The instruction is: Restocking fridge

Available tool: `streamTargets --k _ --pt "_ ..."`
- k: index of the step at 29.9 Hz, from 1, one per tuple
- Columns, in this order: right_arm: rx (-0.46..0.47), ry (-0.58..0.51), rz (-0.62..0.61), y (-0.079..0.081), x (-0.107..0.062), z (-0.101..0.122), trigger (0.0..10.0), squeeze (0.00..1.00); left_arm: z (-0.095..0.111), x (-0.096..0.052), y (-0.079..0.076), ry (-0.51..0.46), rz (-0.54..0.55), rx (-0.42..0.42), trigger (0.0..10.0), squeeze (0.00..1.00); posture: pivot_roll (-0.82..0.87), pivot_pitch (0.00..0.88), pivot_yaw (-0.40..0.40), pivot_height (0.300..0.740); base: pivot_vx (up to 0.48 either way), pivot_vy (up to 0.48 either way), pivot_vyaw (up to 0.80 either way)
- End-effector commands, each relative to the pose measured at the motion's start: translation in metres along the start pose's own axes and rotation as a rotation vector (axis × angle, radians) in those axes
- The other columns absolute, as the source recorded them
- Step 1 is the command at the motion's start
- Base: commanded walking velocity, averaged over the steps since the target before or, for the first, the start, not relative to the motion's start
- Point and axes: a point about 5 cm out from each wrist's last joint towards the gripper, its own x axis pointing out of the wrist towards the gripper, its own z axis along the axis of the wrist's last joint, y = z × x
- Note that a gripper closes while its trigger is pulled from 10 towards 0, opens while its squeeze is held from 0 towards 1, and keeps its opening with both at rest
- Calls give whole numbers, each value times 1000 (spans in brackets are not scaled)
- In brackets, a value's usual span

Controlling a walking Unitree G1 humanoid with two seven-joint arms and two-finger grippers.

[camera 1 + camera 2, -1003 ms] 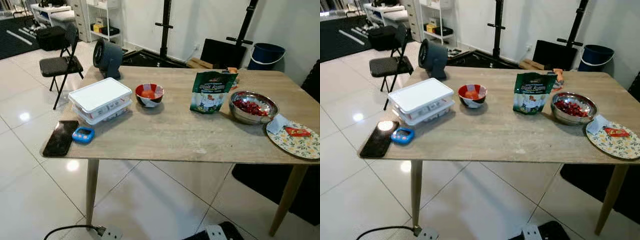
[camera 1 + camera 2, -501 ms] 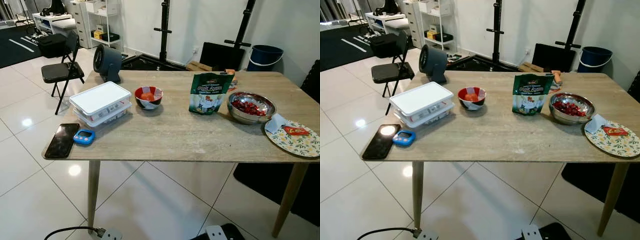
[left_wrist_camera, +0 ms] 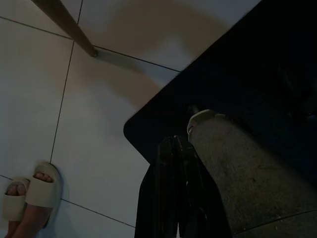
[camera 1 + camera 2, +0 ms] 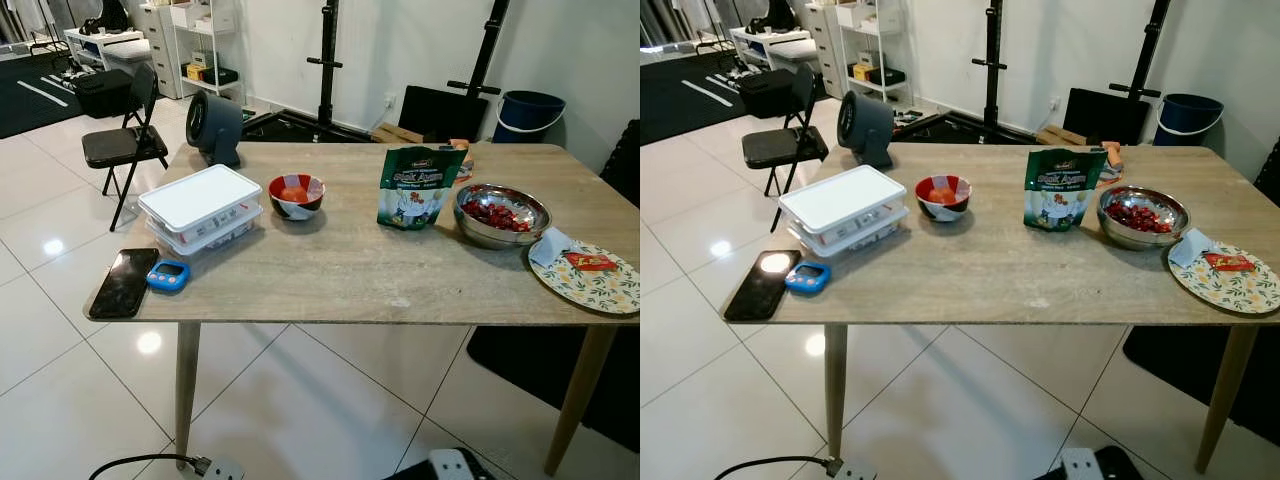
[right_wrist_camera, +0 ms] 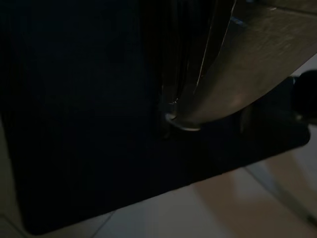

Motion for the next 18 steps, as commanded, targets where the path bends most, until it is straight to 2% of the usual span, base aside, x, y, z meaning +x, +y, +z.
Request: streamTargets --k 1,2,5,10,18 --pt "20 -21 -11 -1 0 4 10000 0 -16 -2 -1 66 -17 12 10000 0 -46 0 -9 740 0 0 0" --pt "77 -52 -19 -2 1 11 10000 0 -14 -2 4 62 -6 13 10000 0 -45 0 -23 740 0 0 0" --pt "105 -68 -23 -3 1 16 10000 0 -13 -3 7 59 12 -11 10000 0 -45 0 -26 740 0 0 0" --pt "73 -84 -32 -7 1 27 10000 0 -18 -3 5 70 19 -56 10000 0 -46 0 -37 740 0 0 0" --pt "57 -70 -45 -10 0 25 10000 0 -19 -3 -1 72 5 -56 10000 0 -44 0 -31 740 0 0 0"
